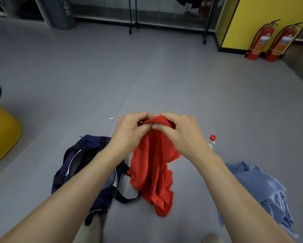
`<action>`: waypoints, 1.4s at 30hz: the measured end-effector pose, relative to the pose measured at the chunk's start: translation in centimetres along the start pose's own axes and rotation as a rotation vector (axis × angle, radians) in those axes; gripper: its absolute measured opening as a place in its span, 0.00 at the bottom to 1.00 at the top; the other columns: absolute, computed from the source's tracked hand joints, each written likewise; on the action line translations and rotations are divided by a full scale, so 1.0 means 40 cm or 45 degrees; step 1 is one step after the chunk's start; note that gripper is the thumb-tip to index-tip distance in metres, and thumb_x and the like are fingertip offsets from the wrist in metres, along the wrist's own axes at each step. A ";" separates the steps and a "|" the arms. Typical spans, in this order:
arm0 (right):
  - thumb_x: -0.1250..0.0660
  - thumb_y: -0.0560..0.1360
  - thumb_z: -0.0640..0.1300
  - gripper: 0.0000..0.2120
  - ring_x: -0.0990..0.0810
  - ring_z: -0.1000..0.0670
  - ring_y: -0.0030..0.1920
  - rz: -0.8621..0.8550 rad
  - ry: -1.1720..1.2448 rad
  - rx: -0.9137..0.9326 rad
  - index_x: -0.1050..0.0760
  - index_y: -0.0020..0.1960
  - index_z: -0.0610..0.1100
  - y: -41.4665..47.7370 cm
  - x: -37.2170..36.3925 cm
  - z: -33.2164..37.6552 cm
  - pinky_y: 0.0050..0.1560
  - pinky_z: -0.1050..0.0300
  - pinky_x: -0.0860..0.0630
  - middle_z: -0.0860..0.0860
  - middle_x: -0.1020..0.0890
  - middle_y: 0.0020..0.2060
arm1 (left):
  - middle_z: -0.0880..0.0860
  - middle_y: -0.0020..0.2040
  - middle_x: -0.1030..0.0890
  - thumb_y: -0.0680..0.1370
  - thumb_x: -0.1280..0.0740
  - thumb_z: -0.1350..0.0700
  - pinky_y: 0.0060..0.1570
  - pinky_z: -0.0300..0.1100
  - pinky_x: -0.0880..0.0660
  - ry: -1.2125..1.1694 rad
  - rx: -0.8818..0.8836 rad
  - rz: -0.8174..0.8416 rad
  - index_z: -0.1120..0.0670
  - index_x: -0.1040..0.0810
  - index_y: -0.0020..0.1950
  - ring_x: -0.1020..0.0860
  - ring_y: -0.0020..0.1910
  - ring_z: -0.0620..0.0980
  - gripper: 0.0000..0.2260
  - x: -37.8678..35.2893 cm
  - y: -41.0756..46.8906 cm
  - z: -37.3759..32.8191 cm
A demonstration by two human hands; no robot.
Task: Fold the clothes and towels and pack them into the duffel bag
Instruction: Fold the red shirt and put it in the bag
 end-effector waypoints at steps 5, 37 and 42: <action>0.34 0.78 0.46 0.05 0.20 0.56 0.43 -0.311 0.114 -0.001 0.20 0.46 0.53 0.001 0.044 -0.007 0.48 0.56 0.26 0.60 0.18 0.39 | 0.50 0.38 0.16 0.75 0.28 0.47 0.43 0.52 0.21 -0.043 0.133 0.013 0.46 0.17 0.43 0.18 0.38 0.49 0.04 0.006 -0.013 0.024; 0.32 0.74 0.45 0.14 0.21 0.54 0.56 0.252 0.059 -0.345 0.26 0.57 0.58 -0.054 0.003 -0.077 0.59 0.53 0.26 0.60 0.18 0.52 | 0.47 0.42 0.17 0.75 0.31 0.51 0.50 0.50 0.23 0.219 0.082 0.128 0.47 0.18 0.47 0.19 0.46 0.49 0.03 0.029 -0.018 -0.004; 0.34 0.75 0.49 0.16 0.19 0.49 0.55 0.140 -0.168 -0.082 0.25 0.63 0.57 -0.042 -0.030 -0.002 0.56 0.47 0.24 0.56 0.16 0.51 | 0.44 0.38 0.18 0.74 0.31 0.52 0.40 0.44 0.27 0.415 -0.025 0.052 0.44 0.19 0.47 0.23 0.38 0.44 0.05 -0.005 -0.033 -0.020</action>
Point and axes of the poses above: each hand's wrist, its own y-axis towards the middle knuckle, its own x-axis out of the back of the hand, z = x × y, the point moved 3 cm from there along y, towards the middle knuckle
